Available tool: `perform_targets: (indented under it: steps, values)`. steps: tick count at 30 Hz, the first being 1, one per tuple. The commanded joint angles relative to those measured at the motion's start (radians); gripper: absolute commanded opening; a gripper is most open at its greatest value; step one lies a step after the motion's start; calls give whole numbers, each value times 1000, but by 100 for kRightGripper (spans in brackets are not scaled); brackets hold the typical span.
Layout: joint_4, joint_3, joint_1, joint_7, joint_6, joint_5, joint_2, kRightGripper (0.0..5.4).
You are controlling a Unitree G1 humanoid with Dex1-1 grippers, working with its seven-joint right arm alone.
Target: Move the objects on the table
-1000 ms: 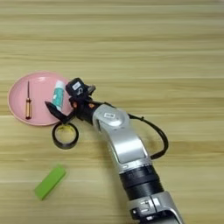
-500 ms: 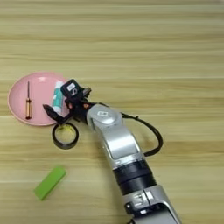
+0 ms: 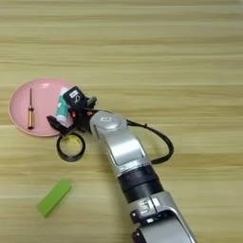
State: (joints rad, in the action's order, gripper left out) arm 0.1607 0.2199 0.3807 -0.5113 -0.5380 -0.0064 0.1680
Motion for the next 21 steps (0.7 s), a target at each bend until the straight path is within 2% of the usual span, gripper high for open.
perform_targets:
  steps: [1, 21]
  values:
    - [-21, -7, 97, 12, 2, -3, 1, 536]
    - [109, -12, 182, 27, -29, -11, -11, 536]
